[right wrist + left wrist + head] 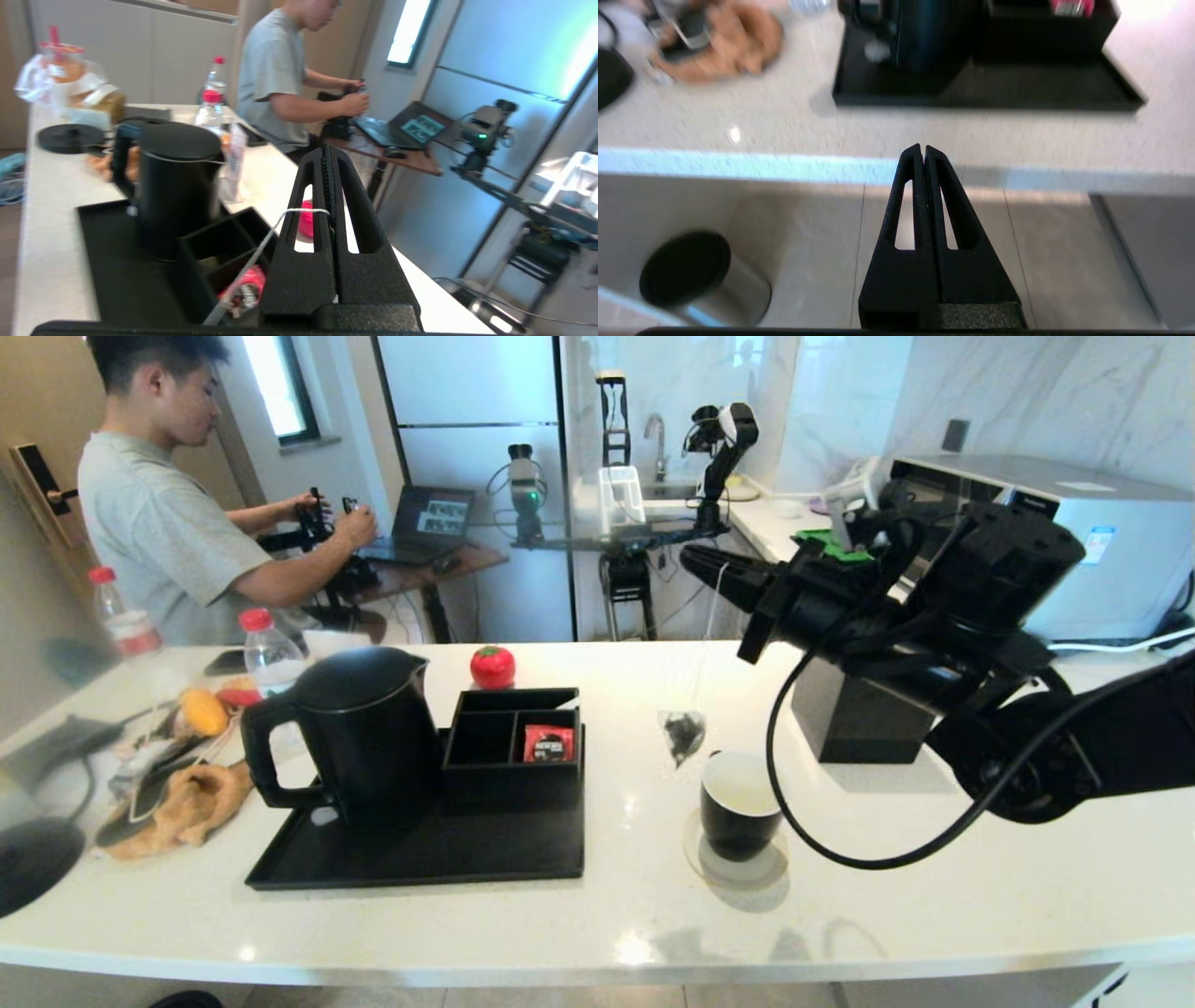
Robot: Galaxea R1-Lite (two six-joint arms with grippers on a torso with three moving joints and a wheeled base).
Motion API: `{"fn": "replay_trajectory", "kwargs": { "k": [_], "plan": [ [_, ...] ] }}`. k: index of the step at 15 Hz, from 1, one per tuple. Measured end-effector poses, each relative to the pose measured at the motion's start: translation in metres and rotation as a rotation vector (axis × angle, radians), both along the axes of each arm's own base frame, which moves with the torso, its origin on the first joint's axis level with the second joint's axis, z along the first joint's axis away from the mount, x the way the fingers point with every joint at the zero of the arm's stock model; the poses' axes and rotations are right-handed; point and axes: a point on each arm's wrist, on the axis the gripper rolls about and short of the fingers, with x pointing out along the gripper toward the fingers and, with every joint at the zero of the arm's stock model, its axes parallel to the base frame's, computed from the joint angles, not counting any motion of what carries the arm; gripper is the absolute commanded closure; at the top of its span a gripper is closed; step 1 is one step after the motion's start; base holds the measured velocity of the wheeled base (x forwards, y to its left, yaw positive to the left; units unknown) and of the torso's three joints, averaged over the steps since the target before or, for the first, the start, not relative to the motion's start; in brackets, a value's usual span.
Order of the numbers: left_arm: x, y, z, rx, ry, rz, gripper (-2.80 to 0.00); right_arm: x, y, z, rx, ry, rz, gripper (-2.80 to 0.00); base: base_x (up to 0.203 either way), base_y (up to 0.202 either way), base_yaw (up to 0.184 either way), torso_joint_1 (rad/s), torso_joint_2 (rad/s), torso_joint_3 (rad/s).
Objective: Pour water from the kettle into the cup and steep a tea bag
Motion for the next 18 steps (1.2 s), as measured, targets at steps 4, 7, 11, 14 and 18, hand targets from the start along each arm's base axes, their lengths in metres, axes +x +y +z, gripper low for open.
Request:
{"fn": "replay_trajectory", "kwargs": {
  "k": [4, 7, 11, 14, 18],
  "plan": [
    [-0.012, 0.000, -0.002, -0.002, -0.145, 0.002, 0.00, 0.002, -0.007, -0.006, -0.004, 0.007, -0.017, 0.00, 0.000, 0.000, 0.000, 0.000, 0.00, 0.000],
    [-0.014, 0.000, -0.003, -0.002, -0.176, 0.001, 0.00, -0.002, -0.010, -0.018, -0.011, 0.022, -0.019, 0.00, 0.000, 0.000, 0.000, 0.000, 0.00, 0.000],
    [-0.015, 0.000, -0.003, -0.001, -0.184, 0.002, 0.00, -0.003, -0.018, -0.037, -0.021, 0.048, -0.035, 0.00, 0.000, 0.000, 0.000, 0.000, 0.00, 0.000],
    [-0.015, 0.000, -0.003, -0.002, -0.185, 0.001, 0.00, 0.001, -0.026, -0.042, -0.028, 0.062, -0.059, 0.00, 0.000, 0.000, 0.000, 0.000, 0.00, 0.000],
    [-0.015, 0.000, -0.003, -0.002, -0.186, 0.002, 0.00, 0.002, -0.039, -0.054, -0.044, 0.097, -0.095, 0.00, 0.000, 0.000, 0.000, 0.000, 0.00, 0.000]
  ]
}}
